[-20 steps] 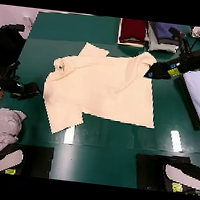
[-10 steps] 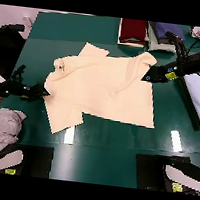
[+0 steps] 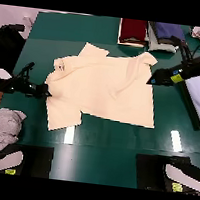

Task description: Fold the shirts.

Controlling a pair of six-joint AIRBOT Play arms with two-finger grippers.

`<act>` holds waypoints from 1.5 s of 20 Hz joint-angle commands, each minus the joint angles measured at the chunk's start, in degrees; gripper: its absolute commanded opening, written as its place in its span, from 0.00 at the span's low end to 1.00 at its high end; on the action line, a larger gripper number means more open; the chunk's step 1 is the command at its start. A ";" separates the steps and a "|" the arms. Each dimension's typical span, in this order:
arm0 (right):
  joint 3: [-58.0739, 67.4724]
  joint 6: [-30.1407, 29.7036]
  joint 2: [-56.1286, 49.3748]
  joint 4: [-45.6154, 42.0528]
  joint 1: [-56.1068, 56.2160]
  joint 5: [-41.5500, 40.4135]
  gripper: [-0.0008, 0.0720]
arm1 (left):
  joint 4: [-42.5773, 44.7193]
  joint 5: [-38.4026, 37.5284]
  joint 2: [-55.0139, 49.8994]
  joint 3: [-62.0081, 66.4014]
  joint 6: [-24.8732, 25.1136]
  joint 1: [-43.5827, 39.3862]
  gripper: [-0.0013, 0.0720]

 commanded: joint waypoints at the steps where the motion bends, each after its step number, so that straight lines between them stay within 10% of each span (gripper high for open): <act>1: -6.95 0.09 3.19 -1.36 -5.70 2.32 0.56 | 2.91 -3.39 2.49 3.15 0.28 -0.31 0.06; 9: -42.99 0.44 11.56 -3.80 -23.06 -5.99 0.63 | 2.95 -2.99 6.58 3.76 0.26 -0.31 0.06; 18: -49.83 0.70 10.67 2.08 -10.03 -14.78 0.63 | 2.75 -2.97 6.58 3.78 0.24 -0.31 0.06; 23: -47.12 0.63 10.69 1.88 -2.78 -18.49 0.03 | 2.93 -2.01 9.44 4.37 -0.44 -0.31 0.06; 30: -14.40 0.48 26.29 1.33 -2.51 -18.93 0.03 | 3.21 -1.81 27.85 27.56 -4.35 -0.31 0.06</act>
